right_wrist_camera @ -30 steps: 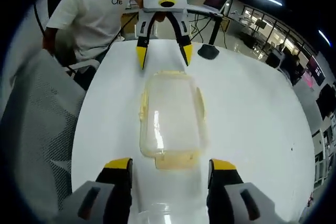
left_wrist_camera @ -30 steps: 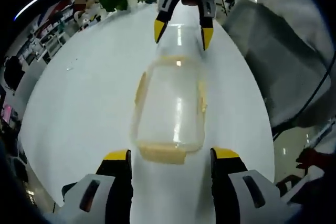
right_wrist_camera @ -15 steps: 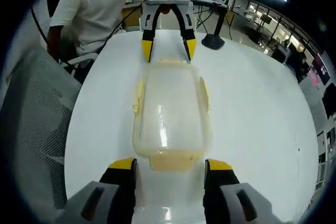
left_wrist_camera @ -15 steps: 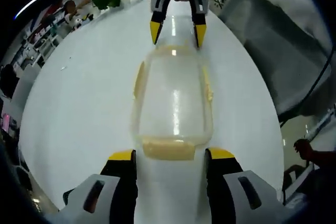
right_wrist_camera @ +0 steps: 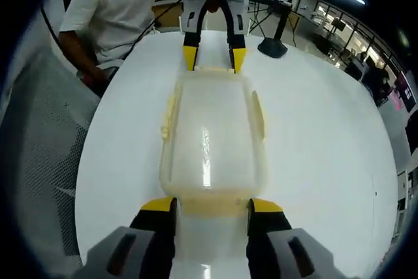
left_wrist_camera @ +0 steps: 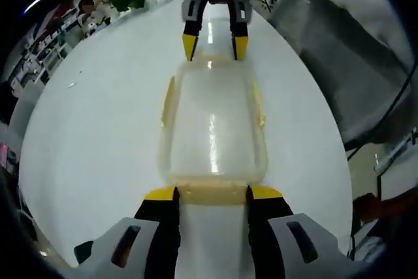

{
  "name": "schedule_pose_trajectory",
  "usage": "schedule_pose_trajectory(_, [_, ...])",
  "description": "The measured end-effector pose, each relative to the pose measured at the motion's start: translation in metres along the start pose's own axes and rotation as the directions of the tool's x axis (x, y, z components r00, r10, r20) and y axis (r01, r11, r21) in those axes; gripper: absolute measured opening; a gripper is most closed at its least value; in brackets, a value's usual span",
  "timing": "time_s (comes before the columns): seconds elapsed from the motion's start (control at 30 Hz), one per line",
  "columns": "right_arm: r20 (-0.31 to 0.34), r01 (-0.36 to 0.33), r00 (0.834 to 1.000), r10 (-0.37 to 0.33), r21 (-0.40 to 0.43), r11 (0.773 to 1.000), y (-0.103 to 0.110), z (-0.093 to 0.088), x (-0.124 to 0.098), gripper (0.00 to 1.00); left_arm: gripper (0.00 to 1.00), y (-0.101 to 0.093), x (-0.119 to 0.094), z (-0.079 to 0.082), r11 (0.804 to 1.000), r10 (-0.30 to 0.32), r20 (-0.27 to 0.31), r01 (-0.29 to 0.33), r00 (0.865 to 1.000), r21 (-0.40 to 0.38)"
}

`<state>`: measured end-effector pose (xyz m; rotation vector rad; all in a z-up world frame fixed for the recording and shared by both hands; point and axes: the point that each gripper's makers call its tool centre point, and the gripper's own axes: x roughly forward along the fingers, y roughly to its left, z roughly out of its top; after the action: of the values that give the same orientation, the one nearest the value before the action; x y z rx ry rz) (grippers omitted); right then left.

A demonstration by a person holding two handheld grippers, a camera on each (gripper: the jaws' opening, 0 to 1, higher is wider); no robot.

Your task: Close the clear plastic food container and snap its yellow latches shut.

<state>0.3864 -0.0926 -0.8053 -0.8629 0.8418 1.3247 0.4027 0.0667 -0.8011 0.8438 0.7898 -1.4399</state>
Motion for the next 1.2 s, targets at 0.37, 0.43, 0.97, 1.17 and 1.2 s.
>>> schedule_pose_trajectory(0.37, [-0.011, -0.037, 0.999, 0.037, 0.006, 0.999, 0.001, -0.001, 0.000, 0.37, 0.39, -0.003, 0.000, 0.000, 1.000, 0.001, -0.018, -0.001, 1.000, -0.004])
schedule_pose_trajectory(0.43, [-0.025, -0.040, 0.999, 0.040, 0.002, 0.999, 0.001, -0.001, 0.000, 0.37, 0.39, -0.003, 0.000, 0.000, 1.000, 0.002, -0.018, -0.002, 1.000, -0.006])
schedule_pose_trajectory(0.97, [0.004, -0.033, 0.999, 0.033, -0.056, 0.998, 0.007, 0.006, -0.025, 0.36, 0.37, -0.019, -0.024, 0.015, 0.999, 0.022, -0.004, -0.022, 1.000, -0.042])
schedule_pose_trajectory(1.17, [0.007, -0.017, 1.000, 0.017, -0.089, 0.996, 0.005, 0.014, -0.040, 0.36, 0.37, -0.022, -0.038, 0.025, 0.997, 0.041, -0.003, -0.041, 0.999, -0.064])
schedule_pose_trajectory(1.2, [0.008, -0.016, 1.000, 0.017, -0.091, 0.996, 0.004, 0.016, -0.043, 0.36, 0.37, -0.022, -0.042, 0.027, 0.997, 0.043, -0.003, -0.043, 0.999, -0.067])
